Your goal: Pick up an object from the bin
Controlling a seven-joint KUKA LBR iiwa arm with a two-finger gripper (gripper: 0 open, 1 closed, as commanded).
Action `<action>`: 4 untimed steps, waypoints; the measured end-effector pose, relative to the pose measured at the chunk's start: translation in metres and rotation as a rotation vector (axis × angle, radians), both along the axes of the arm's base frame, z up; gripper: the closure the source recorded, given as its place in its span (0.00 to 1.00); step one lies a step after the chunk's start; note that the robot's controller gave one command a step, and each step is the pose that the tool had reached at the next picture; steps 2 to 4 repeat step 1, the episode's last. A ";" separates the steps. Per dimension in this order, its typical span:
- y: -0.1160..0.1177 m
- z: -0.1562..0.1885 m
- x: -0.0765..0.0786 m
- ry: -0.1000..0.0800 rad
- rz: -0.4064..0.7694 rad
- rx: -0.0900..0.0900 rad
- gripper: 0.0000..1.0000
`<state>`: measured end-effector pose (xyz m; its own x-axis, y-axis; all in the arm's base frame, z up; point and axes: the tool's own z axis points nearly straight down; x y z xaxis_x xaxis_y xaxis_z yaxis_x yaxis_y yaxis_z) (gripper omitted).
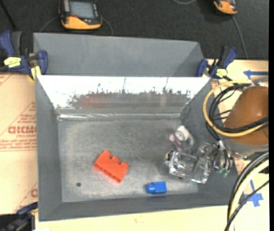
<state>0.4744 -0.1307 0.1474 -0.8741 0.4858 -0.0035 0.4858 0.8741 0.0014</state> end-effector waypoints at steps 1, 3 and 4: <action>-0.001 0.040 0.001 -0.001 0.008 -0.001 1.00; -0.001 0.040 0.001 -0.001 0.008 -0.001 1.00; -0.001 0.040 0.001 -0.001 0.008 -0.001 1.00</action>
Offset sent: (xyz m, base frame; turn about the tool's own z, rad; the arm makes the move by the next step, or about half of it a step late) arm -0.0002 0.0000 0.0384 0.0000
